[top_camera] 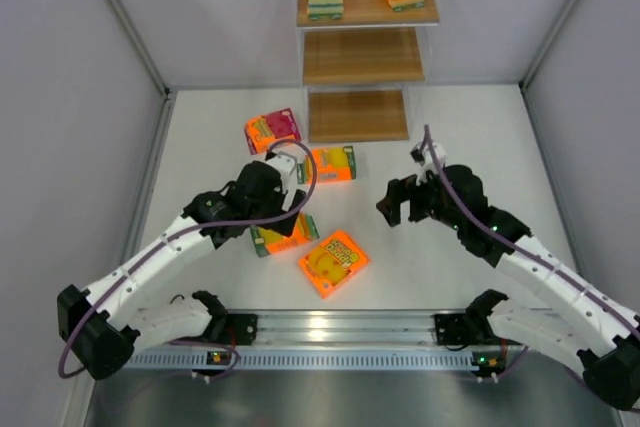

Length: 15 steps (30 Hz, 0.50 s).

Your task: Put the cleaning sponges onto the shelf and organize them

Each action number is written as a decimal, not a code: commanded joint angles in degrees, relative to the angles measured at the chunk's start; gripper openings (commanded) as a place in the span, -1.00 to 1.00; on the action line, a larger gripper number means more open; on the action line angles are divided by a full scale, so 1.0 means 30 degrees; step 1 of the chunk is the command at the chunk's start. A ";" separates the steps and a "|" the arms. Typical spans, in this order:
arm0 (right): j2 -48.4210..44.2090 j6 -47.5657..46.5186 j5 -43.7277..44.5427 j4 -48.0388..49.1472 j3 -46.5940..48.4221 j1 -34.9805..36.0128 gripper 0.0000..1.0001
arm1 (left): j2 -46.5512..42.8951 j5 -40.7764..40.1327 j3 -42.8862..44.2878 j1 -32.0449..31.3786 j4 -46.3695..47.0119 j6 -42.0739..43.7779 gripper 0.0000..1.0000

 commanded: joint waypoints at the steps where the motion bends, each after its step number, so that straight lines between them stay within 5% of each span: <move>1: -0.0509 -0.0430 -0.4381 0.2932 -0.2220 -0.0005 0.99 | -0.0859 0.1802 0.1294 -0.0045 0.0243 0.4333 0.97; 6: 0.0806 -0.0960 -0.6054 0.4430 -0.3601 -0.0180 0.99 | -0.2120 0.7777 -0.0868 -0.0045 0.0272 1.1476 0.89; 10: 0.1191 -0.0815 -0.6174 0.5132 -0.3281 -0.0210 0.99 | -0.0865 0.5705 -0.1460 0.0014 0.0419 1.3328 0.80; 15: 0.1278 -0.0434 -0.6174 0.5895 -0.3484 -0.0239 0.99 | 0.0103 0.6811 -0.1491 0.0654 0.1235 1.5000 0.80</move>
